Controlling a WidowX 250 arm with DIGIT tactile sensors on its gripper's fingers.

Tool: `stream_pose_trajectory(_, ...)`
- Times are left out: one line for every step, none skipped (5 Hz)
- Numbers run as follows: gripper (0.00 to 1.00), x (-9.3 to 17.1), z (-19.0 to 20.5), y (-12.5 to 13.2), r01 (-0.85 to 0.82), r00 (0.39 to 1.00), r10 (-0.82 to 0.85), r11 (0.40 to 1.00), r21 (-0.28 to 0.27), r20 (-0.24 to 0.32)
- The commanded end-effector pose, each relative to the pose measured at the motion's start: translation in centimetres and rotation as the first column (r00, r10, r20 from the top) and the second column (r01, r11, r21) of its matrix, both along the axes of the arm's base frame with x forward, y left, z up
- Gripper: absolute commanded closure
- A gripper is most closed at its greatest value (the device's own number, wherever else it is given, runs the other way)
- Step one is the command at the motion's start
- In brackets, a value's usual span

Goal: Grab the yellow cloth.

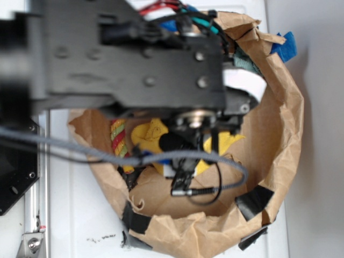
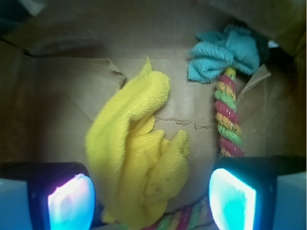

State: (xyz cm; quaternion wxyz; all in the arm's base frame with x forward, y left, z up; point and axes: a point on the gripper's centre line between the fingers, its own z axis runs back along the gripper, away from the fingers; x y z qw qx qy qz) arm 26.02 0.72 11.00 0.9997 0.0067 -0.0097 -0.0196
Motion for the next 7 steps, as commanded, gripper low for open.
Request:
stream_pose_trajectory(0.00, 0.0, -1.4, -0.8, 0.019, 0.999, -0.019, 1.000, 0.005, 0.029)
stream_pose_trajectory(0.00, 0.0, -2.1, -1.3, 0.050, 0.998, -0.049, 0.998, -0.023, 0.038)
stream_pose_trajectory(0.00, 0.3, -2.9, -1.6, 0.075, 0.996, -0.073, 0.996, -0.047, 0.044)
stream_pose_trajectory(0.00, -2.8, -3.2, -3.6, 0.089, 0.995, -0.084, 0.993, -0.084, 0.058)
stream_pose_trajectory(0.00, -2.2, -3.8, -3.9, 0.093, 0.994, -0.087, 0.991, -0.097, 0.060)
stream_pose_trajectory(0.00, -1.9, -5.5, -3.9, 0.095, 0.994, -0.091, 0.992, -0.084, 0.053)
stream_pose_trajectory(0.00, -1.1, -6.5, -3.3, 0.076, 0.997, -0.074, 0.995, -0.063, 0.038)
